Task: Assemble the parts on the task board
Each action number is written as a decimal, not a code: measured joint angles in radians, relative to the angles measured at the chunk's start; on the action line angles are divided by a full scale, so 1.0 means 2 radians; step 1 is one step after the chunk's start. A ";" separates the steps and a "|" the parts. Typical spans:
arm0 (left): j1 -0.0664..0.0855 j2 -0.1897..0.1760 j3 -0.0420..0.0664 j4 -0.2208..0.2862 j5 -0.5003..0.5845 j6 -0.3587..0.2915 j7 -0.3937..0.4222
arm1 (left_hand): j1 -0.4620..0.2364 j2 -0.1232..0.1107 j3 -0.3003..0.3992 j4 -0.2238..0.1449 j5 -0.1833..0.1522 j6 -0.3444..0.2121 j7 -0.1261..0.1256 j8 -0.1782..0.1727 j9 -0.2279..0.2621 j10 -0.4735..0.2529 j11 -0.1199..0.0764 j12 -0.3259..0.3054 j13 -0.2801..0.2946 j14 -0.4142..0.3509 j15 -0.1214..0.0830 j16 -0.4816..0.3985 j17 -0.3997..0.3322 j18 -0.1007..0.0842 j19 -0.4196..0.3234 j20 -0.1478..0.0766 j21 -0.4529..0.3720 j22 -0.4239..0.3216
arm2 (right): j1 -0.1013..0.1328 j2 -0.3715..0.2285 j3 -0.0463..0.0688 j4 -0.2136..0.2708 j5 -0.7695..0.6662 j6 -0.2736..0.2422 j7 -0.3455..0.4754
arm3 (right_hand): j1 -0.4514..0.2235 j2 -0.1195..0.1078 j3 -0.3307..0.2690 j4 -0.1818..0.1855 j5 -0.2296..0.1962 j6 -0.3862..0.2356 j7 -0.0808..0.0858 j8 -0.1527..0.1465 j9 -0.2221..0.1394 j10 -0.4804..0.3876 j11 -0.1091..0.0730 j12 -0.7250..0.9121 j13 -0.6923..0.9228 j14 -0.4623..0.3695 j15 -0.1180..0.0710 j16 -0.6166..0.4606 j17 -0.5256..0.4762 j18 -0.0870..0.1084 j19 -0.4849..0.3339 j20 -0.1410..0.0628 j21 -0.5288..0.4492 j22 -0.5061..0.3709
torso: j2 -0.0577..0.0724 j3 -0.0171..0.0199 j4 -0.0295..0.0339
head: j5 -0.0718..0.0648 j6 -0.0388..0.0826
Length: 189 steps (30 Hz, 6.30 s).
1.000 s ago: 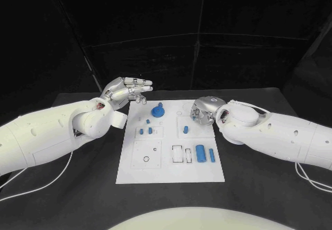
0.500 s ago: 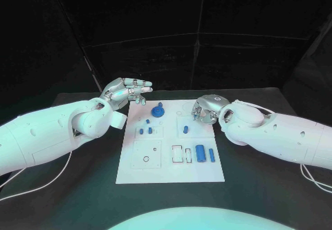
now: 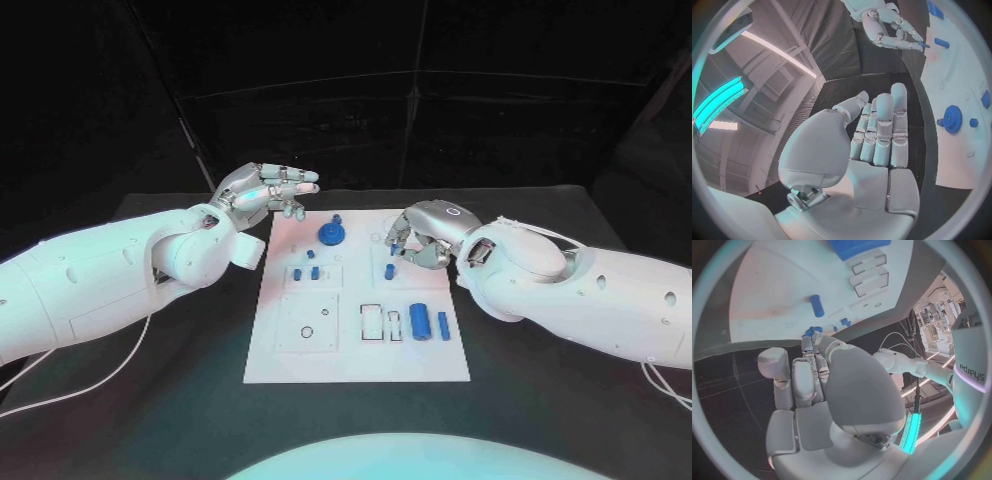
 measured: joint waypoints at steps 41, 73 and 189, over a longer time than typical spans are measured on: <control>0.000 0.013 0.000 -0.005 -0.001 -0.001 -0.003 | 0.000 0.000 -0.002 0.002 0.000 0.000 0.000 0.000 0.000 0.000 0.000 0.002 0.000 -0.002 0.002 0.000 -0.001 0.000 0.000 0.000 -0.002 0.000 | -0.063 0.132 -0.001 -0.047 0.011 0.005 0.026 | -0.002 -0.002 0.005 -0.005 0.004 0.000 0.000 -0.003 -0.001 0.000 0.000 -0.004 0.000 0.000 0.000 0.000 -0.005 0.000 0.000 0.000 0.000 -0.005 | 0.001 0.0000 -0.0004 | 0.080 -0.029; 0.000 0.009 0.000 -0.007 -0.002 -0.001 -0.007 | 0.000 0.000 -0.002 0.002 0.000 0.000 0.000 0.000 0.000 0.000 0.000 0.002 0.000 -0.002 0.002 0.000 -0.001 0.000 0.000 0.000 -0.002 -0.001 | -0.070 0.130 0.000 -0.052 0.008 0.029 0.031 | -0.002 -0.002 0.005 -0.005 0.004 0.000 0.000 -0.004 0.000 0.000 0.000 -0.004 -0.001 0.000 0.000 0.000 -0.005 0.000 0.000 0.000 0.000 -0.005 | 0.001 0.0000 -0.0010 | 0.087 -0.036; 0.000 0.012 0.000 -0.017 -0.002 0.003 -0.016 | 0.002 0.002 -0.008 0.001 0.000 0.000 0.000 0.004 0.000 -0.003 0.000 0.007 0.000 -0.002 0.002 0.000 -0.003 0.000 0.000 0.000 -0.002 -0.002 | 0.007 0.042 -0.001 -0.058 0.049 0.139 0.009 | -0.046 0.016 -0.061 -0.022 0.012 -0.036 0.008 -0.028 0.002 -0.034 0.011 -0.003 -0.007 -0.001 0.010 -0.006 -0.052 0.000 -0.017 0.011 -0.032 -0.051 | 0.001 0.0002 -0.0007 | 0.058 -0.022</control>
